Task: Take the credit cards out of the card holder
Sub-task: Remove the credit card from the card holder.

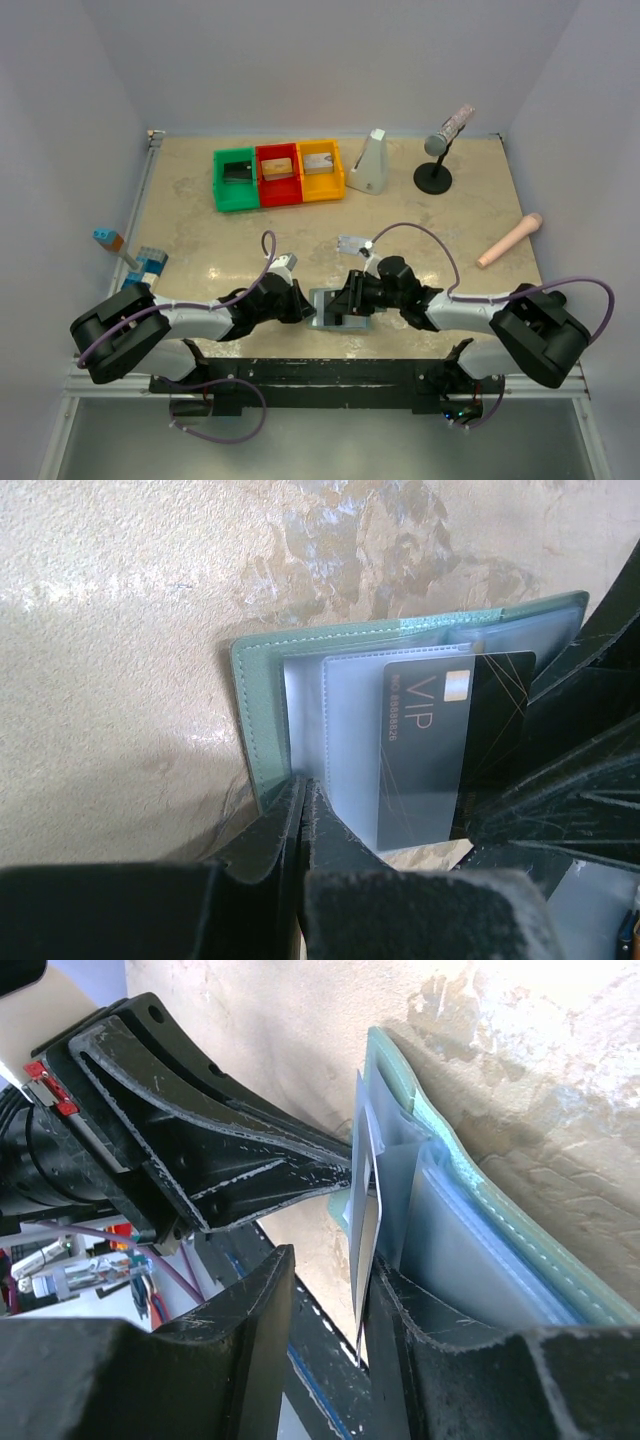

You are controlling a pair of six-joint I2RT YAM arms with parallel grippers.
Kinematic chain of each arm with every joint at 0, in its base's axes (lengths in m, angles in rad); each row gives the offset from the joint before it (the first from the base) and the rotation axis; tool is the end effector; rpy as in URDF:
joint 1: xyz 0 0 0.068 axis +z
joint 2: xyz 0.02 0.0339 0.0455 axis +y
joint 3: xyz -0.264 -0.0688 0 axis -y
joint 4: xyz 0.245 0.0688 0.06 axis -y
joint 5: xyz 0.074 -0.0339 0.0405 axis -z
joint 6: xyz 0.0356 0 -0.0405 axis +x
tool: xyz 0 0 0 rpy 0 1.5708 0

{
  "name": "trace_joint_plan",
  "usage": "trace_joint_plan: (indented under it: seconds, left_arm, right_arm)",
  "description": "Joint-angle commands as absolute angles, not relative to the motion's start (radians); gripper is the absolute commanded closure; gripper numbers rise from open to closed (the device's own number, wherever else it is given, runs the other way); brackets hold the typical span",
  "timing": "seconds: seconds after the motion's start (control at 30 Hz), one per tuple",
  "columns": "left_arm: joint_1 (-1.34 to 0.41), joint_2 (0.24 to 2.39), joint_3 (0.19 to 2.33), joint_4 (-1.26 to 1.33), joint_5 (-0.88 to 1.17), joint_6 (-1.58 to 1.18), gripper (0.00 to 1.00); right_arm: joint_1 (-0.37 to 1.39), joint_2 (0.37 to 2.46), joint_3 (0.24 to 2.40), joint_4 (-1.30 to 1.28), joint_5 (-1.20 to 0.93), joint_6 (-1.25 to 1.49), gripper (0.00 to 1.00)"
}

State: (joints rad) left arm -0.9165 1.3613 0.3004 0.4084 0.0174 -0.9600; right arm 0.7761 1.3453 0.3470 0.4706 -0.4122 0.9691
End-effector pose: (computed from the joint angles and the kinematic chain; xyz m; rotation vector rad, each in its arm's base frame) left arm 0.1359 -0.1782 0.1206 -0.0425 2.4331 -0.9828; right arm 0.1586 0.1757 0.1437 -0.0558 2.4180 1.3797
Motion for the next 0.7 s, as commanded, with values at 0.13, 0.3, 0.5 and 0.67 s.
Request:
trace_joint_plan:
  seconds: [0.13, 0.3, 0.5, 0.67]
  left_arm:
    - [-0.925, 1.402, 0.252, 0.247, 0.008, -0.95, 1.0]
    - [-0.925, 1.401, 0.253, 0.245, 0.008, -0.948, 1.0]
    - [-0.925, 1.399, 0.25, 0.242, 0.009, -0.948, 1.0]
    - [-0.925, 1.396, 0.255, 0.242, 0.015, -0.95, 1.0]
  right_arm:
    - [0.761, 1.287, 0.328, 0.462, -0.384, 0.943, 0.69]
    - [0.747, 1.272, 0.319, 0.457, -0.38, 0.943, 0.72]
    - [0.716, 1.241, 0.296, 0.451, -0.383, 0.936, 0.77]
    - [0.71, 1.239, 0.295, 0.449, -0.388, 0.936, 0.85]
